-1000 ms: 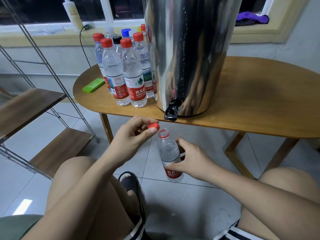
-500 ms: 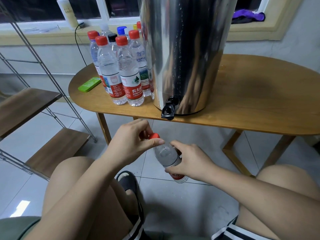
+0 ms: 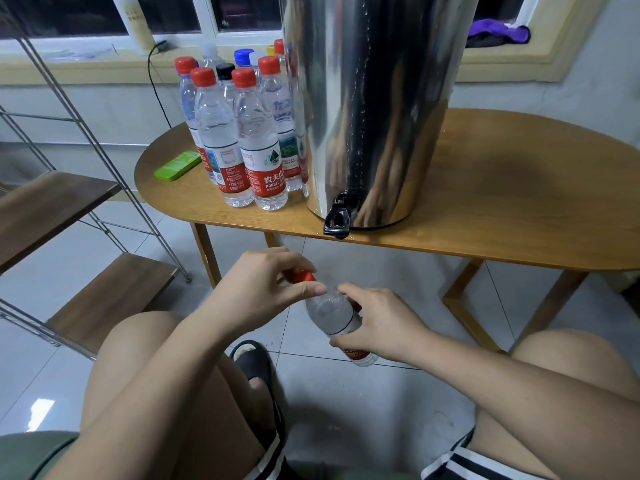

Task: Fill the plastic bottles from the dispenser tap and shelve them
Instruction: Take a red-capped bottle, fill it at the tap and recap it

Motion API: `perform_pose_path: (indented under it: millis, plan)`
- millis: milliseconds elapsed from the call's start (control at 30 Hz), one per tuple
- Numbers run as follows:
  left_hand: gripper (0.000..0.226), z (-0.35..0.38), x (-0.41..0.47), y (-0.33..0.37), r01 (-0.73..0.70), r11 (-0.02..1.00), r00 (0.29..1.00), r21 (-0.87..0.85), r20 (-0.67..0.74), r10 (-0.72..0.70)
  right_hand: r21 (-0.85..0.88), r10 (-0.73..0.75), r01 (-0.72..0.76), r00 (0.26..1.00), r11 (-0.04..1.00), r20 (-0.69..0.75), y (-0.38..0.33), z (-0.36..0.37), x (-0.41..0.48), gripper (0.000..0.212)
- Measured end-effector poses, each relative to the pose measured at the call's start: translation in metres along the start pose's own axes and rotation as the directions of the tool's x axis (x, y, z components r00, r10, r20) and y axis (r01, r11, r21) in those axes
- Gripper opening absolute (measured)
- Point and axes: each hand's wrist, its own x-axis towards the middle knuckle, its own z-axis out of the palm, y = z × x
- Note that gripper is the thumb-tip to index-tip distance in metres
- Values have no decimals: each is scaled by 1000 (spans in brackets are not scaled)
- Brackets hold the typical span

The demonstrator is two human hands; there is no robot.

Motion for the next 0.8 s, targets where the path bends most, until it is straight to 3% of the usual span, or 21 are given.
perform_pose_path:
  millis: [100,200,367,567,800]
  plan:
    - [53,0,1,4,30,997,999,74,-24,-29,-5,-4,4,1000,1000,-14,-2,-2,2,69]
    - [29,-6,1,6,-4,1000,1000,-4,27,4,-29,-13,12,1000,999,-17,-2,-4,1,69]
    - [35,-11,0,3,-40,989,995,-142,90,53,-3,-18,18,1000,1000,-22,0,-7,0,67]
    - [47,-11,0,8,18,1000,999,-7,-48,-18,14,-20,21,1000,1000,-16,-4,-6,0,67]
    - [28,-14,-2,8,-45,998,999,-42,10,46,-11,-6,6,1000,1000,-27,-6,-9,1,69]
